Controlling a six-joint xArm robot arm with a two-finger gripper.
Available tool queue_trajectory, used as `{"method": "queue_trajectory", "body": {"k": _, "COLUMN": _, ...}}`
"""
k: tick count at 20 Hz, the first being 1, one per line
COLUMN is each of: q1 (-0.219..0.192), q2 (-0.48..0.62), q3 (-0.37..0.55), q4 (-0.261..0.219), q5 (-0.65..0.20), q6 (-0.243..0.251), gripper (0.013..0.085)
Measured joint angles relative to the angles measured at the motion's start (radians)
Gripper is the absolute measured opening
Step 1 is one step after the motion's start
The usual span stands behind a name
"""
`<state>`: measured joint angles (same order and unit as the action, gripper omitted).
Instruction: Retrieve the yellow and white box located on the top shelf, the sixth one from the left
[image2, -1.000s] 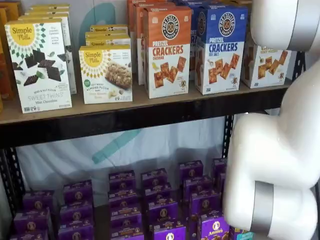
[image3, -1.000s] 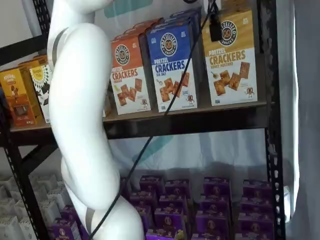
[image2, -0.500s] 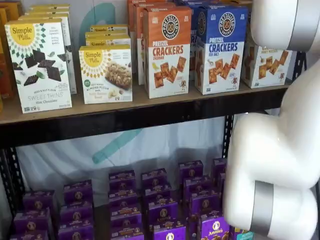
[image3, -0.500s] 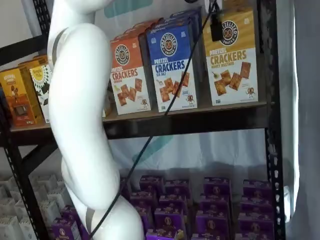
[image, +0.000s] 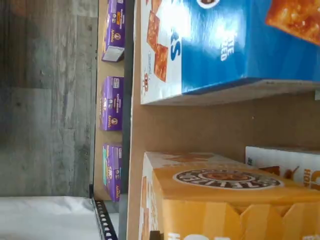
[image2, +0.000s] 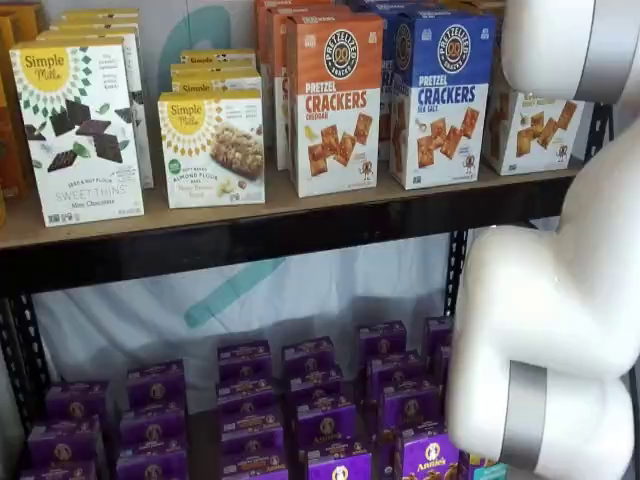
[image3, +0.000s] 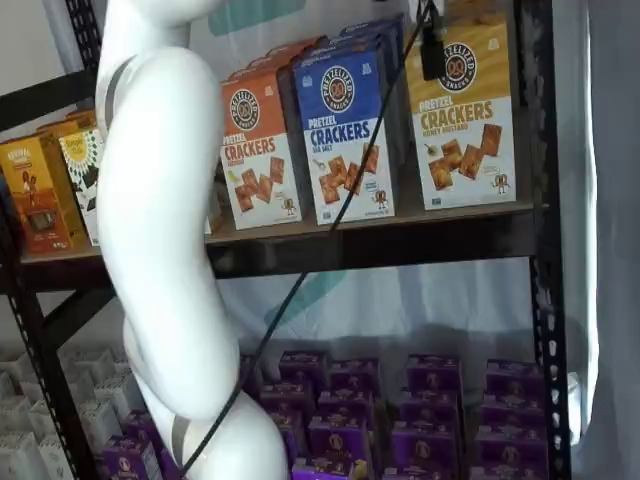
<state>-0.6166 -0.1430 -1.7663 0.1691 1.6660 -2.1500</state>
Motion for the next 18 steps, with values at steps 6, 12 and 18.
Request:
{"method": "queue_trajectory", "body": {"k": 6, "q1": -0.018, "q2": -0.010, "q3": -0.016, "q4": 0.013, "q5": 0.045, "q6": -0.006, "gripper": 0.0610}}
{"method": "queue_trajectory", "body": {"k": 12, "q1": -0.042, "q2": -0.058, "q3": 0.008, "q4": 0.020, "q5": 0.072, "q6": -0.024, "gripper": 0.0610}}
{"method": "queue_trajectory", "body": {"k": 18, "q1": -0.071, "q2": -0.150, "q3": 0.081, "q4": 0.014, "q5": 0.085, "q6": -0.054, "gripper": 0.0610}}
